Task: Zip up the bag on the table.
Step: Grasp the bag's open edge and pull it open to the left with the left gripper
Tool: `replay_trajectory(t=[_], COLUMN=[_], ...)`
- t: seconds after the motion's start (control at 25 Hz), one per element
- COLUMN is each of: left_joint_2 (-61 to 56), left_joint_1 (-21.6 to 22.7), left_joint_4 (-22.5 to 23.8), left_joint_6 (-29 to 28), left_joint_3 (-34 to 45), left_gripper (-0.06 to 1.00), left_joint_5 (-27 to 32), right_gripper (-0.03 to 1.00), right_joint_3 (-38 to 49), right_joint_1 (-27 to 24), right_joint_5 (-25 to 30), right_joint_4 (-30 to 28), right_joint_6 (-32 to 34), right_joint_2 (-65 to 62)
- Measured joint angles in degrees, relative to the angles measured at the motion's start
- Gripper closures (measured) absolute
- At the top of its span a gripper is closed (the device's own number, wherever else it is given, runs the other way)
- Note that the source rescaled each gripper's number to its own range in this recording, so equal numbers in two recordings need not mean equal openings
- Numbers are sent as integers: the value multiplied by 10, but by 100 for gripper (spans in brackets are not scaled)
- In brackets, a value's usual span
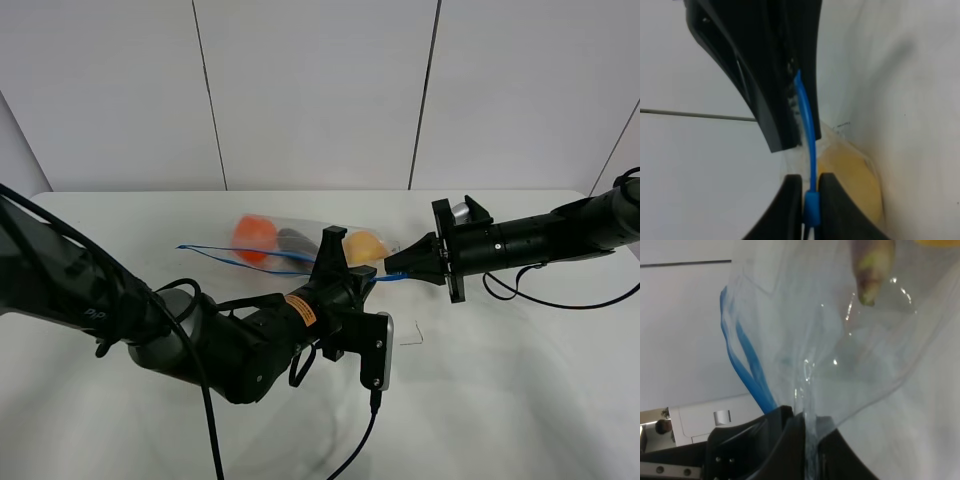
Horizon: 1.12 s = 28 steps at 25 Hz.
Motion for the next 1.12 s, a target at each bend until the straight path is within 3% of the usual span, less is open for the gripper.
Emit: replay_trajectory(t=[0.84,1.12], left_joint_2=[0,-1], left_joint_1=[0,0], left_joint_4=[0,11], left_joint_6=[0,0], left_joint_3=[1,35], left_gripper=[88,94], left_joint_5=[0,-12], right_gripper=[97,97], right_joint_3=[0,0], right_joint_1=[0,5], right_joint_5=[0,0], right_joint_4=[0,-15], right_joint_6=[0,0], right_joint_2=[0,0])
